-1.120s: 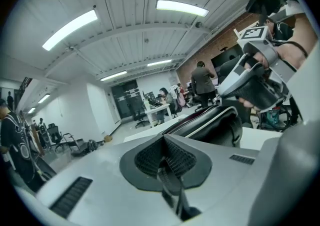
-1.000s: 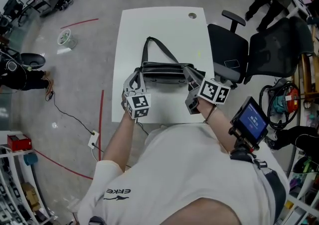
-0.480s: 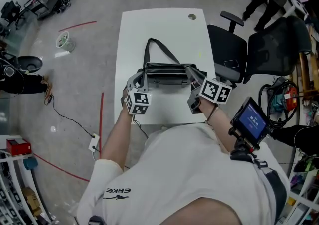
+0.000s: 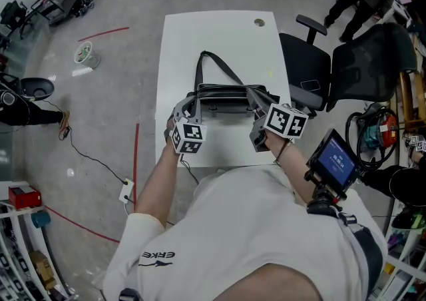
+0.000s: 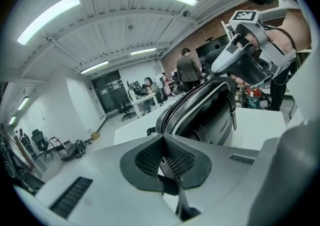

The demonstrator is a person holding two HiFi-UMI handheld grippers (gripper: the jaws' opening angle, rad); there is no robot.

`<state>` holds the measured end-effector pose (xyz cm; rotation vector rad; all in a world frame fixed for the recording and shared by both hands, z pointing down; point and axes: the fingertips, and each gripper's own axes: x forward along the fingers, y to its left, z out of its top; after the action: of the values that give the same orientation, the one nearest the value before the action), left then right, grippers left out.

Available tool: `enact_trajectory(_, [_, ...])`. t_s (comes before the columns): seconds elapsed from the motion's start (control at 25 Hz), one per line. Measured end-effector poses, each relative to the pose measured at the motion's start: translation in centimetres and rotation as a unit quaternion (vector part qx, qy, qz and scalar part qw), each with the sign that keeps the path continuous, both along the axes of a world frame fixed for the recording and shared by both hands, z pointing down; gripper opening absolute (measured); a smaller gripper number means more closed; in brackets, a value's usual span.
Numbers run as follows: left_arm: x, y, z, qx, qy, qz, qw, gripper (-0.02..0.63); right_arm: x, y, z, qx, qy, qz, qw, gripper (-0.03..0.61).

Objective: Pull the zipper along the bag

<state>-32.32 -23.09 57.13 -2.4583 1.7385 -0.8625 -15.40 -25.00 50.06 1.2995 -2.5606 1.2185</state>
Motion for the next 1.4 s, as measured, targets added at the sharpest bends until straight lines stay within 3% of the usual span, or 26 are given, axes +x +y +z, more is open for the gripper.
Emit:
enact_trajectory(0.64, [3.4, 0.1, -0.3, 0.002, 0.013, 0.014, 0.9998, 0.002, 0.2, 0.4, 0.1, -0.001, 0.009, -0.004, 1.0, 0.014])
enact_trajectory(0.88, [1.9, -2.1, 0.9, -0.007, 0.015, 0.0, 0.9999, 0.002, -3.2, -1.9, 1.8, -0.012, 0.004, -0.05, 0.999, 0.014])
enact_trajectory(1.4, [-1.5, 0.5, 0.3, -0.005, 0.018, -0.043, 0.9989, 0.002, -7.6, 0.7, 0.9, -0.028, -0.015, -0.138, 0.99, 0.012])
